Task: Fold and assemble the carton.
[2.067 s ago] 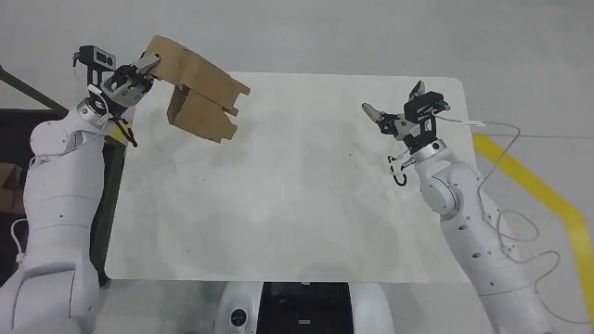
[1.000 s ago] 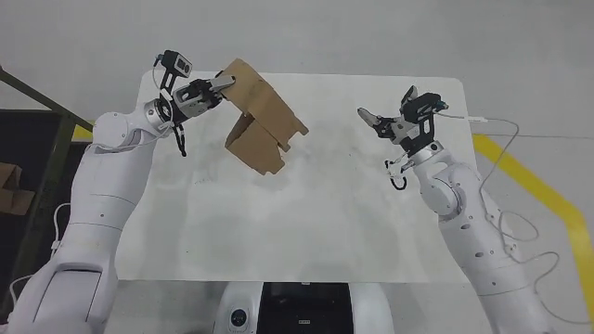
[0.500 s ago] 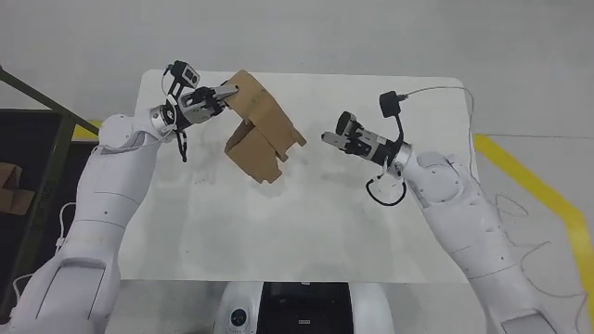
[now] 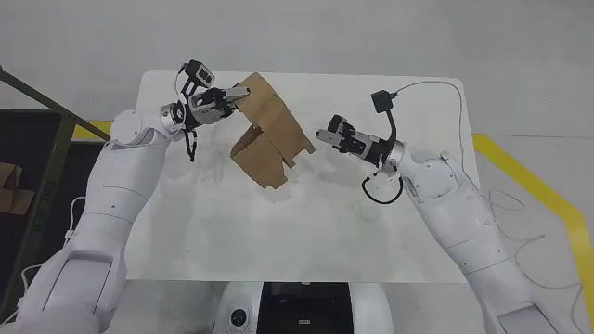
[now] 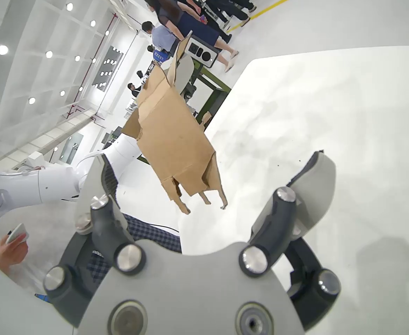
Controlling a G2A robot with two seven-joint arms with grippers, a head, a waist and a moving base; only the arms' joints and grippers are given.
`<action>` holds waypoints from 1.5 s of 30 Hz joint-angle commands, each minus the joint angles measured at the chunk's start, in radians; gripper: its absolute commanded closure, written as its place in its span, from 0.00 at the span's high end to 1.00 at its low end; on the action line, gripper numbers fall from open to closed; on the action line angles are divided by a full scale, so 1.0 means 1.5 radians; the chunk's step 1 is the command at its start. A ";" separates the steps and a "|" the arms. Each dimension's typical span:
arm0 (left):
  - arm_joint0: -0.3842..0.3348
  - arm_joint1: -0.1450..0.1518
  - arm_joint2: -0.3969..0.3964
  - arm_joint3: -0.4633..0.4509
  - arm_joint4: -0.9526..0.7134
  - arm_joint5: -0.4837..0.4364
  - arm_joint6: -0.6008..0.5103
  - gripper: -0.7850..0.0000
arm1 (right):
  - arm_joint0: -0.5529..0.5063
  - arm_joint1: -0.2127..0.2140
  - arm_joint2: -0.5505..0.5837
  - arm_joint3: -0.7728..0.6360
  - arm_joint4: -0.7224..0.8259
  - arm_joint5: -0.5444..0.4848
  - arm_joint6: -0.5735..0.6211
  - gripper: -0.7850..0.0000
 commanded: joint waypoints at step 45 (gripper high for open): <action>-0.030 -0.016 0.012 0.034 -0.015 0.009 -0.036 1.00 | 0.087 -0.038 -0.078 0.135 0.349 -0.027 0.239 0.00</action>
